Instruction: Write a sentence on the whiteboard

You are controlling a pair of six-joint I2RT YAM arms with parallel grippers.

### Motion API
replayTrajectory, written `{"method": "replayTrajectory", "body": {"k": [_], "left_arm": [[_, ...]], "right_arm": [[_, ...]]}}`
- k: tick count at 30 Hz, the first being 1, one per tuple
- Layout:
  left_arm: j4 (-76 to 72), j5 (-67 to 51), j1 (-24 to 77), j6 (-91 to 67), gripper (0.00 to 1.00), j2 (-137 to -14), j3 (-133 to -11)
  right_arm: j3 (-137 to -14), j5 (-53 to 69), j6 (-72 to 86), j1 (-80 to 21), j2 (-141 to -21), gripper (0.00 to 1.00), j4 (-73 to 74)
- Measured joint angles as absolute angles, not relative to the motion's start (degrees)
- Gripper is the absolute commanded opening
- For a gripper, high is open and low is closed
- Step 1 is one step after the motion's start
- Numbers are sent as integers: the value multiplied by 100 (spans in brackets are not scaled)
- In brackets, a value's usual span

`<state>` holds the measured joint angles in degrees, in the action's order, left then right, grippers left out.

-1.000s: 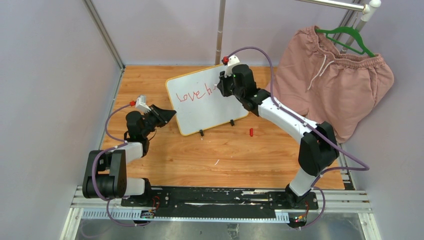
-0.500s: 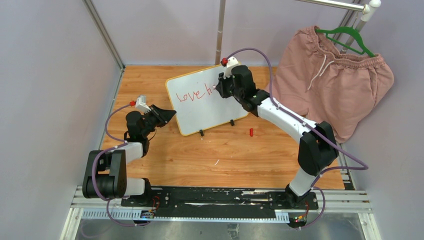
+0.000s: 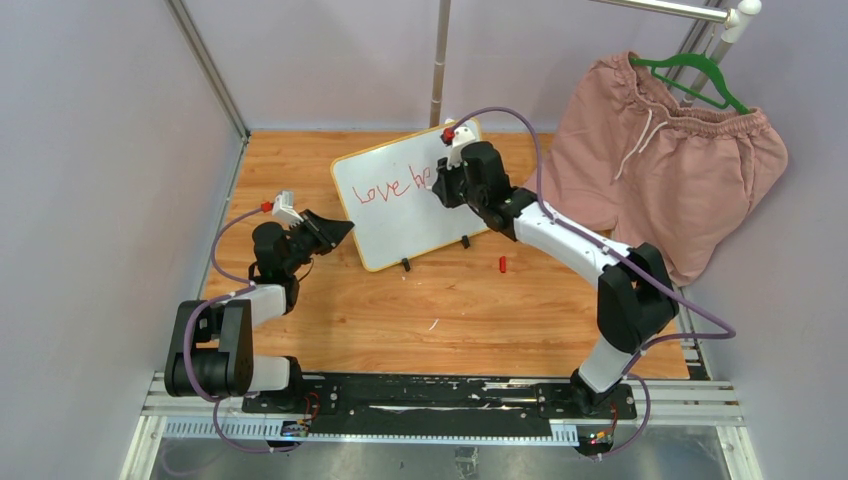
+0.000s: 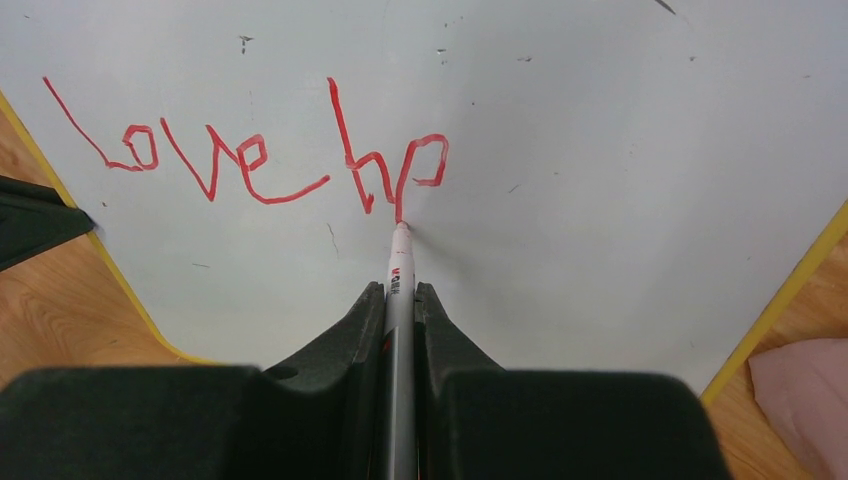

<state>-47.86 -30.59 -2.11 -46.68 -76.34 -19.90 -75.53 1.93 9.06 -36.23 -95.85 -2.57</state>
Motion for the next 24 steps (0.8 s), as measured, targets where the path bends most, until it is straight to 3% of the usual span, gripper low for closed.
{"method": "replayTrajectory", "body": {"k": [17, 24], "left_arm": [[-4786, -3068, -211, -4668, 0, -7634, -1990], [-4779, -3068, -211, -4644, 0, -7631, -1990]], "right_arm": [[-7422, -32, 945, -3406, -9411, 0, -255], [-7067, 126, 1079, -3404, -8720, 0, -274]]}}
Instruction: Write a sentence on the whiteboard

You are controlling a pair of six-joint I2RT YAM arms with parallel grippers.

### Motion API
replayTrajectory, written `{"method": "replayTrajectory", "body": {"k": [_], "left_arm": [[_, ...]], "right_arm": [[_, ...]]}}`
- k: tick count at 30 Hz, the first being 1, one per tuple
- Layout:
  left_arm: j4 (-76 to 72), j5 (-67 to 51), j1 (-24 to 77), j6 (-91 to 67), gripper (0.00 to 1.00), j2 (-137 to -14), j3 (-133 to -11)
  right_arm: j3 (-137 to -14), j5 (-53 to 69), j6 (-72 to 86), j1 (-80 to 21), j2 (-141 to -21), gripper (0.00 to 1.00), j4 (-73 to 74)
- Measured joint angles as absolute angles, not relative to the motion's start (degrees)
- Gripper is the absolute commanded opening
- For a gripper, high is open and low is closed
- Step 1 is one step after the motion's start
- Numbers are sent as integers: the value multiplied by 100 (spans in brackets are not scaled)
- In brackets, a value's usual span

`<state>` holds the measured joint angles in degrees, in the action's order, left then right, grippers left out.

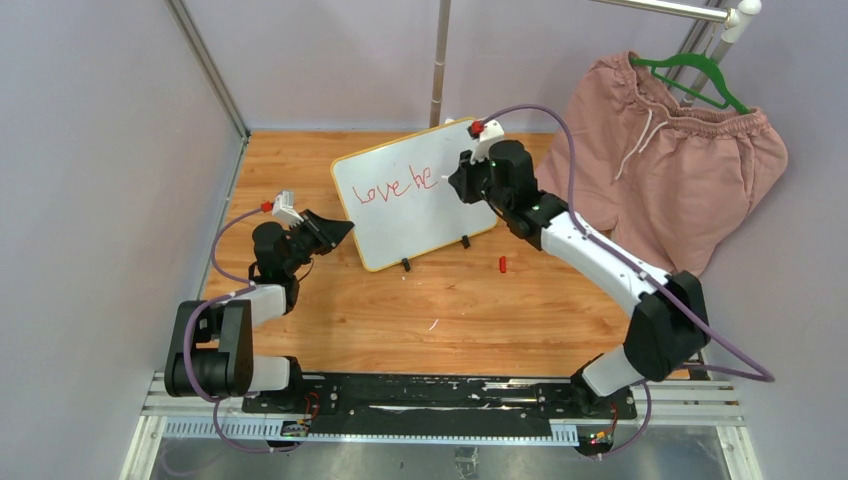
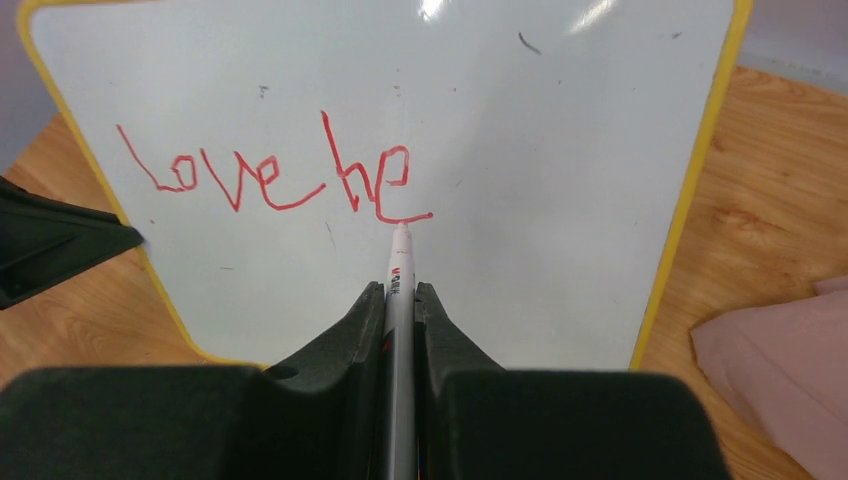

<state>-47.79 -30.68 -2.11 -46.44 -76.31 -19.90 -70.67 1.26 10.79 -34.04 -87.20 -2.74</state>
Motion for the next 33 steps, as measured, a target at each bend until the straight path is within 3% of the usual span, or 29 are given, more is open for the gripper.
{"method": "replayTrajectory", "body": {"k": [10, 33], "left_arm": [[-4751, -3068, -211, -4622, 0, -7620, -1990], [-4744, -3063, -211, -4619, 0, -7620, -1990]], "right_arm": [[-6904, 150, 1022, -3236, -7699, 0, -246], [-6622, 770, 829, -2762, -7876, 0, -576]]}}
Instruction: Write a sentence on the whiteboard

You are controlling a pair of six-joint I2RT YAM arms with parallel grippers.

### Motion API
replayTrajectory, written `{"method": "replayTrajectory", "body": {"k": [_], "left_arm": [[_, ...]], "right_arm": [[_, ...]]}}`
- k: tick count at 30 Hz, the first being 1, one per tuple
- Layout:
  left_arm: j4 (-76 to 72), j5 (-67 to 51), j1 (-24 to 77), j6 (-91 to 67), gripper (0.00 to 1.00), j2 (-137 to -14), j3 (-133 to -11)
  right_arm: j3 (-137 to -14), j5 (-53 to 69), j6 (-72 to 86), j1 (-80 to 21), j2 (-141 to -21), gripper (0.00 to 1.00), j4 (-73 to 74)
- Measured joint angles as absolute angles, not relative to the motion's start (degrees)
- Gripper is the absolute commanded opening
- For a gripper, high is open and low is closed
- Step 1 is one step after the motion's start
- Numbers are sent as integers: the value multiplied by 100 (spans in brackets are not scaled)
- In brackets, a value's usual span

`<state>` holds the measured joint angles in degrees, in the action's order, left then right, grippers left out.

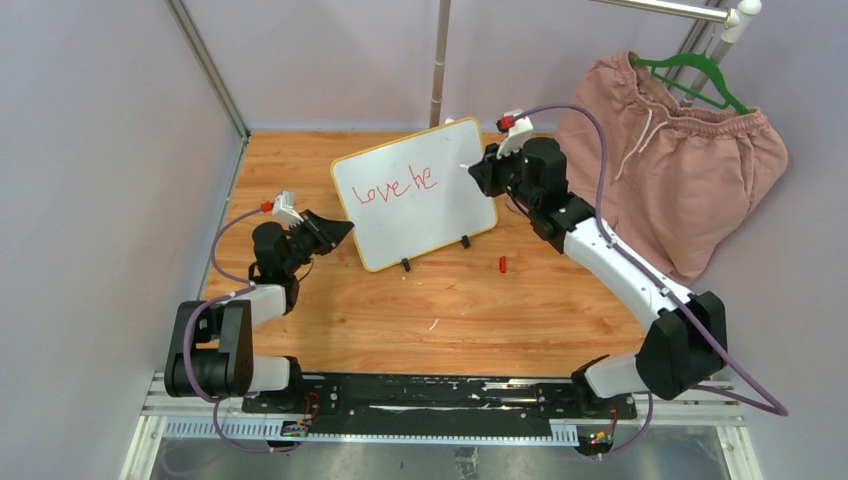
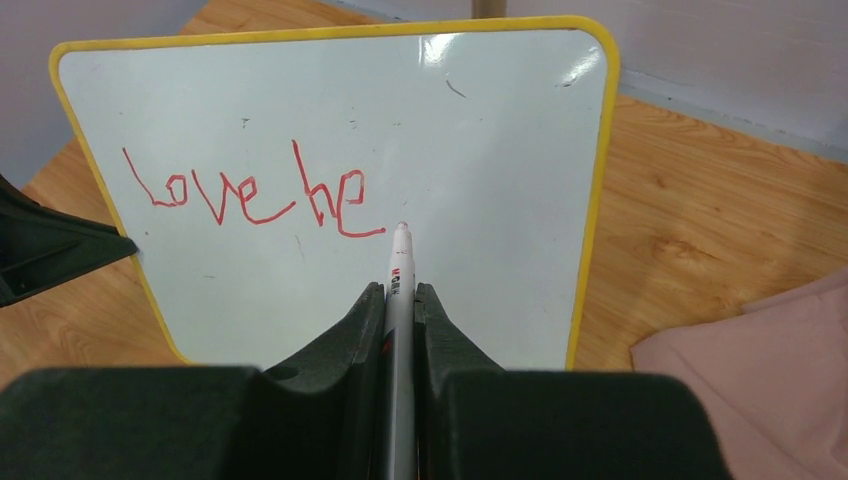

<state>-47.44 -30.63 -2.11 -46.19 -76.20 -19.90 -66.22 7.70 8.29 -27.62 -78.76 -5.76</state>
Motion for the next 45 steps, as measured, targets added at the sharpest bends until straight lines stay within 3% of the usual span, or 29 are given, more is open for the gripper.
{"method": "replayTrajectory", "body": {"k": [45], "left_arm": [[-4613, -3046, -211, -4560, 0, -7540, -1990]], "right_arm": [[-7168, 1131, 464, -2840, -9109, 0, -613]]}}
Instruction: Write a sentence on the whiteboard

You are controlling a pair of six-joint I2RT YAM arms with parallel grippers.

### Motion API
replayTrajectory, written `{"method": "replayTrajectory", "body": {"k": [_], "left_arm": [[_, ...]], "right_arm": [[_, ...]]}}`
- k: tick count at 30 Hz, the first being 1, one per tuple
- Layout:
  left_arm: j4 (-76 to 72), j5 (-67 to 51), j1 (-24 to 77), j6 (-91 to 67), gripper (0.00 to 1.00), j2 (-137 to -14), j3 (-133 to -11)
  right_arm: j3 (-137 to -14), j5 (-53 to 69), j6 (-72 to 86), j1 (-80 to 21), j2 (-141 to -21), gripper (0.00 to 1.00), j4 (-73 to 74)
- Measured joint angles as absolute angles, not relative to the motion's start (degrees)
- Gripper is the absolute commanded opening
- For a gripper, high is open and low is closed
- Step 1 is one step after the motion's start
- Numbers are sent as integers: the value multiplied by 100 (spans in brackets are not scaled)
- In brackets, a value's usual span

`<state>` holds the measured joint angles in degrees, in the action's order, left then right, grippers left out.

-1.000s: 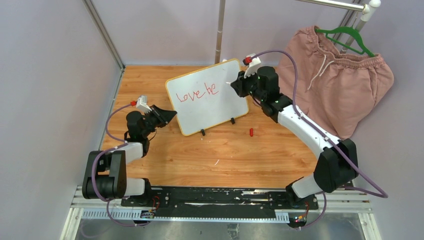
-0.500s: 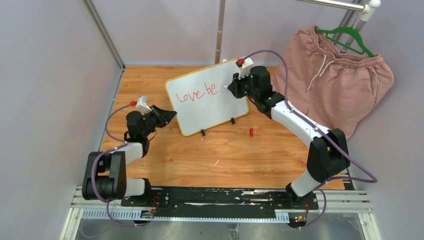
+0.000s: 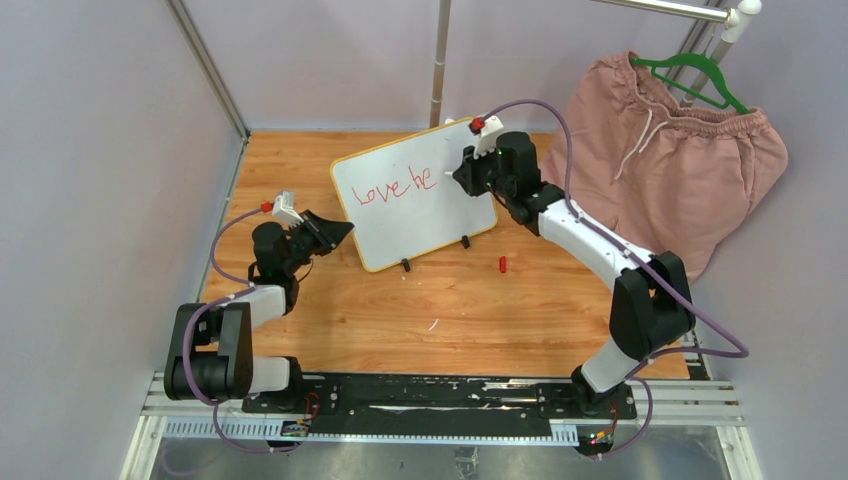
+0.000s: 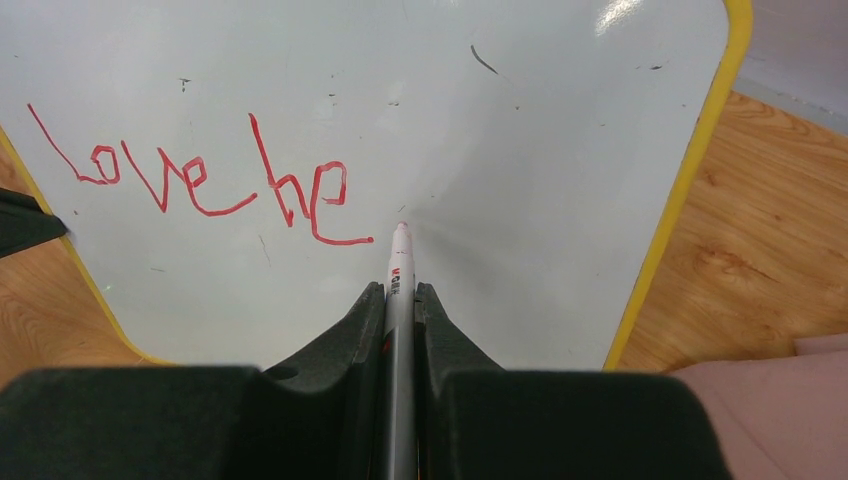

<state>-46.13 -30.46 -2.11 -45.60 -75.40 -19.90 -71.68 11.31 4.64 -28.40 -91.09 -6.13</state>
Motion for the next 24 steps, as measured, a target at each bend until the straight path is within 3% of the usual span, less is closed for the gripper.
{"method": "replayTrajectory", "body": {"k": [24], "left_arm": [[-4611, -3044, -211, -4560, 0, -7535, -1990]], "right_arm": [[-7623, 1026, 517, -2967, -9509, 0, -596]]}}
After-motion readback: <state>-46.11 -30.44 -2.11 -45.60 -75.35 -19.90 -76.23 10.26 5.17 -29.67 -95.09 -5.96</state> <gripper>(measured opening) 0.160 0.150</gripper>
